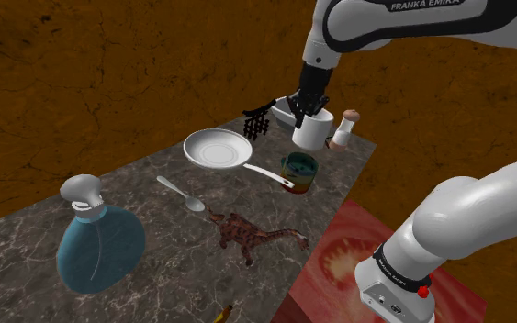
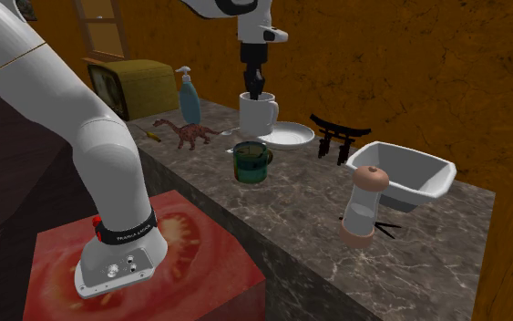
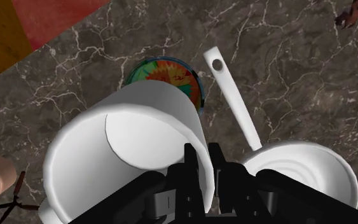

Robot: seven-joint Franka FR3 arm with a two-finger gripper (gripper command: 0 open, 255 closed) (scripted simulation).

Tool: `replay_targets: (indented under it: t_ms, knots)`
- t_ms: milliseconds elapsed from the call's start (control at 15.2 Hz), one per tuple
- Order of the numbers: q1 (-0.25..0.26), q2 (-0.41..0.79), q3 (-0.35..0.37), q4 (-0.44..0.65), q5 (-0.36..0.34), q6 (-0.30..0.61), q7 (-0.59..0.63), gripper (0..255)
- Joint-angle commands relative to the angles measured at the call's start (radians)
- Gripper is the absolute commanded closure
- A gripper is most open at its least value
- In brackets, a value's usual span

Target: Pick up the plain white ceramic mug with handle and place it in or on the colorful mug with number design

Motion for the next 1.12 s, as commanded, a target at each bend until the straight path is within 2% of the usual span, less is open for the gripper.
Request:
replay_targets:
  t_ms: [0, 594, 1056]
  knots:
    - [0.000, 0.005, 0.001, -0.022, 0.000, 0.028, 0.000, 255]
    - [0.001, 0.033, 0.007, -0.121, 0.003, 0.155, 0.000, 255]
    - [0.001, 0.033, 0.007, -0.121, 0.003, 0.155, 0.000, 255]
